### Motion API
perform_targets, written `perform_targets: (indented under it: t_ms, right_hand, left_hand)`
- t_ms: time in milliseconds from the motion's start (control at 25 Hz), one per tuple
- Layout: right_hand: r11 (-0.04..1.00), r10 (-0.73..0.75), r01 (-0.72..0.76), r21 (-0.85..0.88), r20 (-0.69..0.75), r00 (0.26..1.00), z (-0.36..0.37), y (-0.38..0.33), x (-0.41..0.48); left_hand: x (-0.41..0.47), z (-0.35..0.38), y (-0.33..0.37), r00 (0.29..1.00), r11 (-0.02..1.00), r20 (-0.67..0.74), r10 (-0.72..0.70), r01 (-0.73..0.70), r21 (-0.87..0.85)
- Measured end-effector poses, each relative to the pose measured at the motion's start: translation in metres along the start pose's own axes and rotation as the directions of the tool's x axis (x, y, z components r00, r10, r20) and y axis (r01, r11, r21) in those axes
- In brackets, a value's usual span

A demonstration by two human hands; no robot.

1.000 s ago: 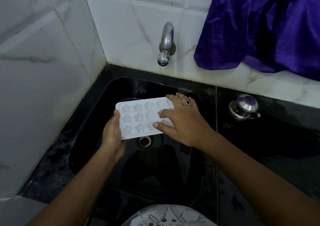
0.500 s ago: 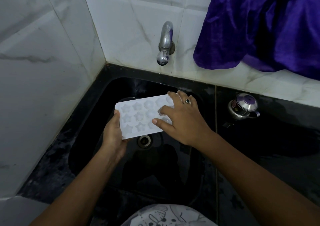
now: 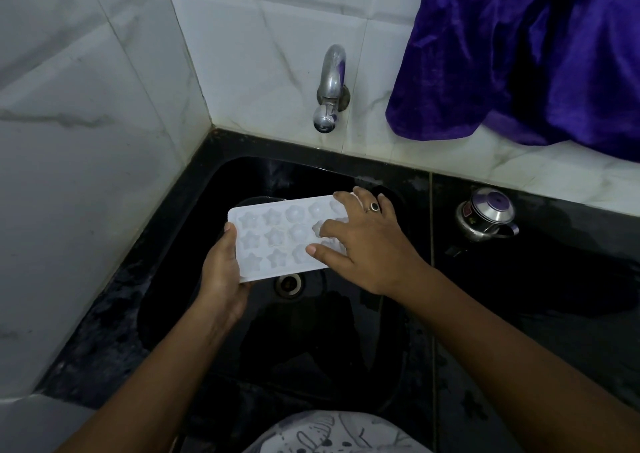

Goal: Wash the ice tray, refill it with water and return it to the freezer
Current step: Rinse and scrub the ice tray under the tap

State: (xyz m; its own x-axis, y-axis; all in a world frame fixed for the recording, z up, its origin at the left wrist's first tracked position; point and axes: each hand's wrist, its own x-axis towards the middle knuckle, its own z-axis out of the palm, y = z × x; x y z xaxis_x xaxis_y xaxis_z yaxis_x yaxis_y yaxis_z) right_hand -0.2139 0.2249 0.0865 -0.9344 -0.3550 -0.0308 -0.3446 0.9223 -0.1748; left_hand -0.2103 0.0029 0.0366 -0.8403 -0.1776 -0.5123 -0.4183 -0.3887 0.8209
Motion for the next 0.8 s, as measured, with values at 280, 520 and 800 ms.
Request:
perform_targets:
  t_ms: [280, 520, 800]
  right_hand:
    - [0.999, -0.009, 0.007, 0.048, 0.033, 0.999, 0.0, -0.002, -0.003]
    - [0.993, 0.04, -0.023, 0.119, -0.138, 0.99, 0.004, 0.013, -0.011]
    - [0.994, 0.097, -0.094, 0.062, -0.041, 0.994, 0.007, 0.014, -0.009]
  left_hand:
    - [0.0, -0.003, -0.001, 1.0, 1.0, -0.004, 0.006, -0.006, 0.025]
    - [0.003, -0.006, 0.001, 0.999, 1.0, -0.034, 0.005, -0.004, 0.007]
    - [0.003, -0.006, -0.003, 1.0, 1.0, -0.022, -0.01, 0.01, 0.015]
